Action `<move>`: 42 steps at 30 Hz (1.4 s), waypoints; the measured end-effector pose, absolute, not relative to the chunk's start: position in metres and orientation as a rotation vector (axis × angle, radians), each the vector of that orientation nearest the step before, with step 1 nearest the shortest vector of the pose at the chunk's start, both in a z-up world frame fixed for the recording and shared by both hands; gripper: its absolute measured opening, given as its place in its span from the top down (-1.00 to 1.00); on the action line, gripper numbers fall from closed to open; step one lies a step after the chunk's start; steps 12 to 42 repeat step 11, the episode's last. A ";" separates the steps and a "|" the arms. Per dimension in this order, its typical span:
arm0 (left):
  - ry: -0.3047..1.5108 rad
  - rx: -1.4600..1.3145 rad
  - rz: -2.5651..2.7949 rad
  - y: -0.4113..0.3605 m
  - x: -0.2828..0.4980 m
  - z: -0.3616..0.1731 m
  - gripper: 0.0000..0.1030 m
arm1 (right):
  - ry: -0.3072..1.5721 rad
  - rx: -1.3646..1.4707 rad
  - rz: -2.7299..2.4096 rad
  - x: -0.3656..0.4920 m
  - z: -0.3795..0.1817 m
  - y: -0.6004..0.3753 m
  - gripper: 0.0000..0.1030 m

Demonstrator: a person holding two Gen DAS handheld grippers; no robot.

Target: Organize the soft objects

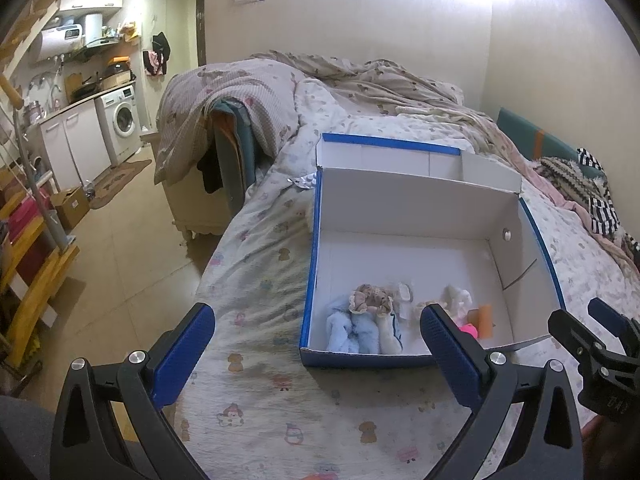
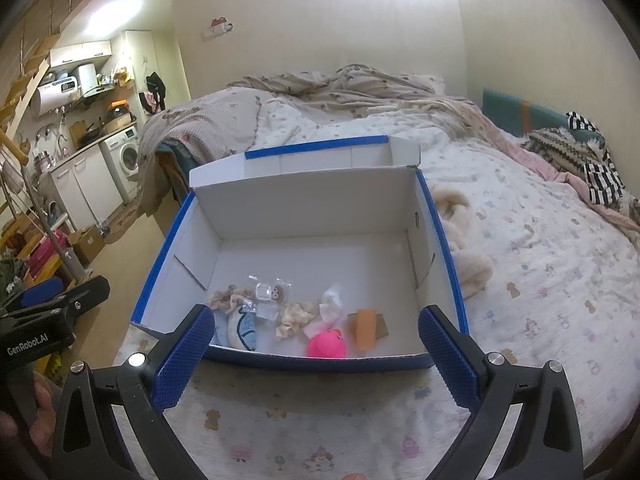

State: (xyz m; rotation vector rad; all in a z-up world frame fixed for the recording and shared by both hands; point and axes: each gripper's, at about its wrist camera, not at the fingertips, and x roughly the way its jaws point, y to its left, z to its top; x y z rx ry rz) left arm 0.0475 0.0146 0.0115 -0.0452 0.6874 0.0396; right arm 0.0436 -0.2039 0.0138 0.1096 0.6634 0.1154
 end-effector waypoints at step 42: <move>0.676 -0.051 0.022 0.014 0.047 0.013 -0.99 | 0.664 0.105 0.115 0.043 0.013 -0.203 -1.00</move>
